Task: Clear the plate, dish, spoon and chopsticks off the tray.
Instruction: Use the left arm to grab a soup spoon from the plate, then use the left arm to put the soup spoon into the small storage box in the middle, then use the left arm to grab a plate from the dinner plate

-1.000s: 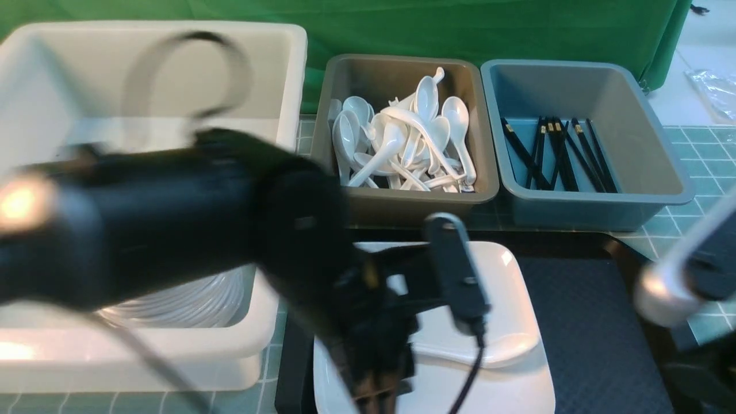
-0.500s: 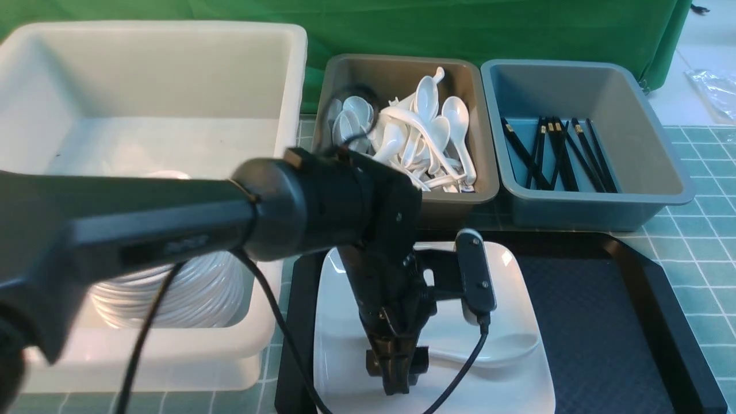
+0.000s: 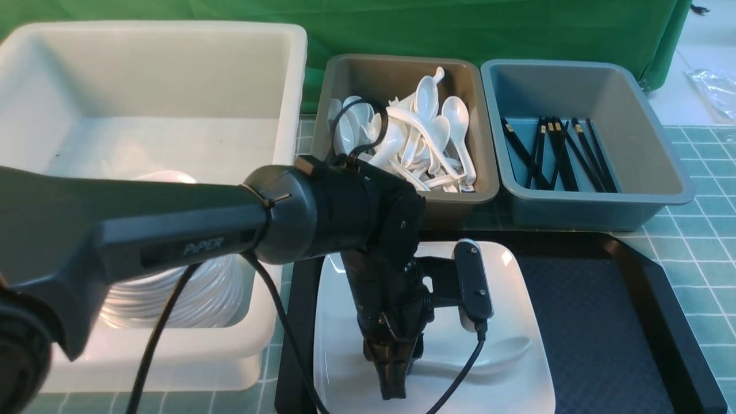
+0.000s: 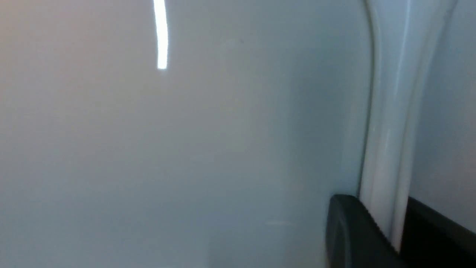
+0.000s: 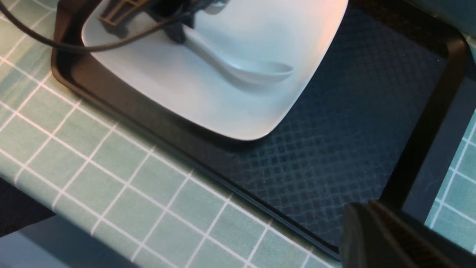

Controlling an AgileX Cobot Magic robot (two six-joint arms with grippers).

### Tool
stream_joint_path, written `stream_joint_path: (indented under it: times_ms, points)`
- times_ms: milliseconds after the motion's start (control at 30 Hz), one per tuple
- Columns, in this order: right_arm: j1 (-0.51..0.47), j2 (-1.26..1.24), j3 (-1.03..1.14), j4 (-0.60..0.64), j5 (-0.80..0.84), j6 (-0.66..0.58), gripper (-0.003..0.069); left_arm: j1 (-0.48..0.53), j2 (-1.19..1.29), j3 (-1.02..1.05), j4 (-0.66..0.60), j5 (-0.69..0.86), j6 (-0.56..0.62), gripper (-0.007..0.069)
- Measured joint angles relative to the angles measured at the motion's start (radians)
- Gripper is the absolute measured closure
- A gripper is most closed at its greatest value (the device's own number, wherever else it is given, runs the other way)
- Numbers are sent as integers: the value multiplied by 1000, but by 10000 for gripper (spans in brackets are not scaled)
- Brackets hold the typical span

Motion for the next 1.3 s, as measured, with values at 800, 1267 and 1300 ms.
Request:
stream_joint_path:
  times_ms: [800,1267,1300]
  points:
    - [0,0,0,-15,-103,5,592,345,237,-639,36,-237,-616,393]
    - [0,0,0,-14,-97,-15,573,272,-7,-537,-24,271,-430,393]
    - [0,0,0,-14,-97,-22,572,249,-54,-482,-32,270,-407,459]
